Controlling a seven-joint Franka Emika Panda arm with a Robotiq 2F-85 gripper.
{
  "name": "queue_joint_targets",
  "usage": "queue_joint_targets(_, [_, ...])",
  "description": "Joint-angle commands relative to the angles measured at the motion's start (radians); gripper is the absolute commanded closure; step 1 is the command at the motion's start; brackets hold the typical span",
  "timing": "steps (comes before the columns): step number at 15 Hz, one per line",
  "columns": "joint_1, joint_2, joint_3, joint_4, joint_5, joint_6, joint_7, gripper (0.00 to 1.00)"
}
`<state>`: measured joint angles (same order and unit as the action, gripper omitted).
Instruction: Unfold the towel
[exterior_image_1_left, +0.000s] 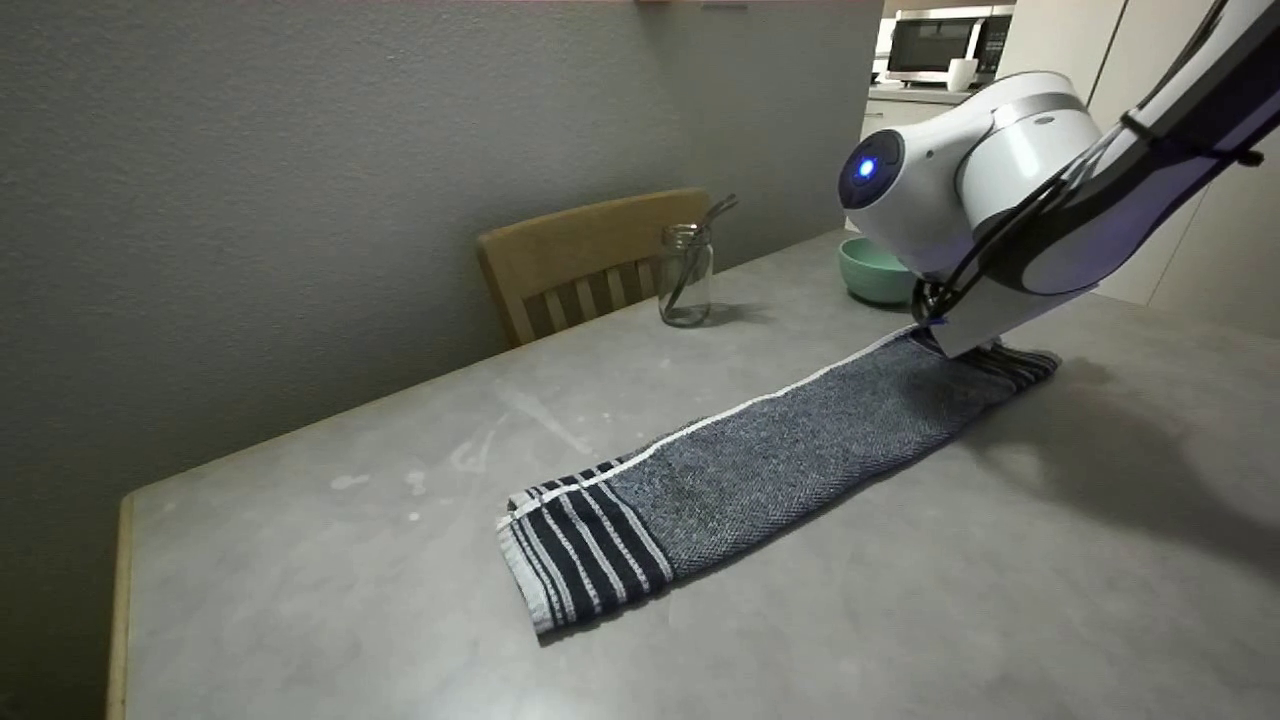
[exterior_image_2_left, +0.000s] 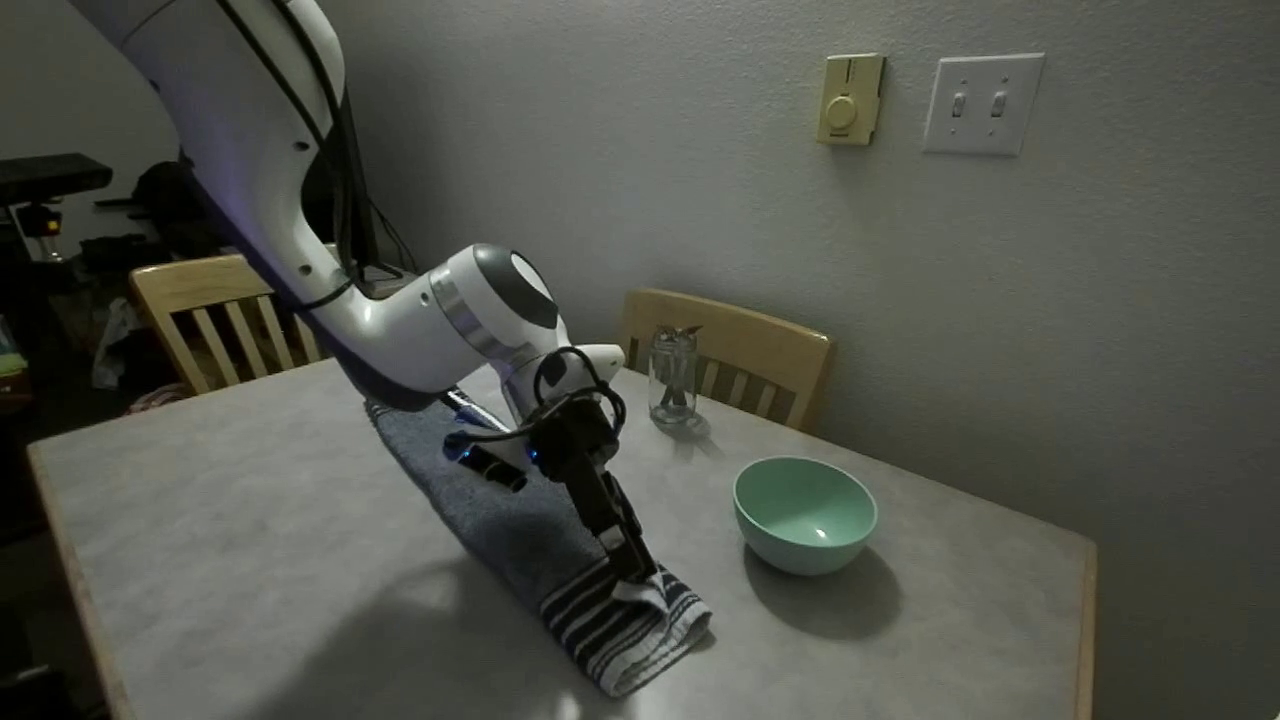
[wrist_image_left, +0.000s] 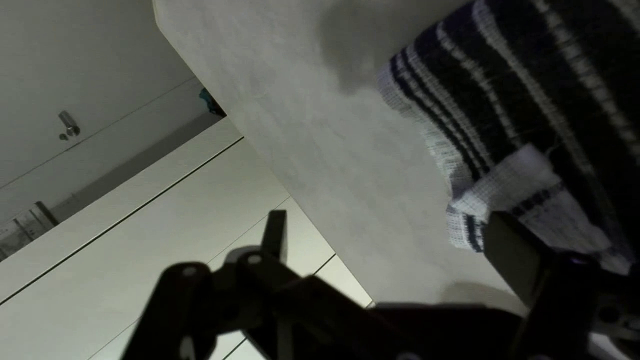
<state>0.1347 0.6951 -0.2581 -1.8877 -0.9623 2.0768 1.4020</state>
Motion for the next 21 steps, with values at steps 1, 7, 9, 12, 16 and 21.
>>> queue_joint_targets(1, [-0.033,0.004,0.059,0.031,-0.012,-0.051,-0.045,0.0])
queue_joint_targets(7, [-0.088,-0.018,0.129,0.043,0.05,-0.012,-0.215,0.0])
queue_joint_targets(9, [-0.116,-0.016,0.146,0.048,0.095,0.005,-0.292,0.0])
queue_joint_targets(12, [-0.139,-0.011,0.152,0.056,0.176,0.01,-0.395,0.0])
queue_joint_targets(16, [-0.144,-0.001,0.135,0.062,0.282,0.013,-0.507,0.0])
queue_joint_targets(21, [-0.088,0.012,0.07,0.058,0.224,0.006,-0.456,0.0])
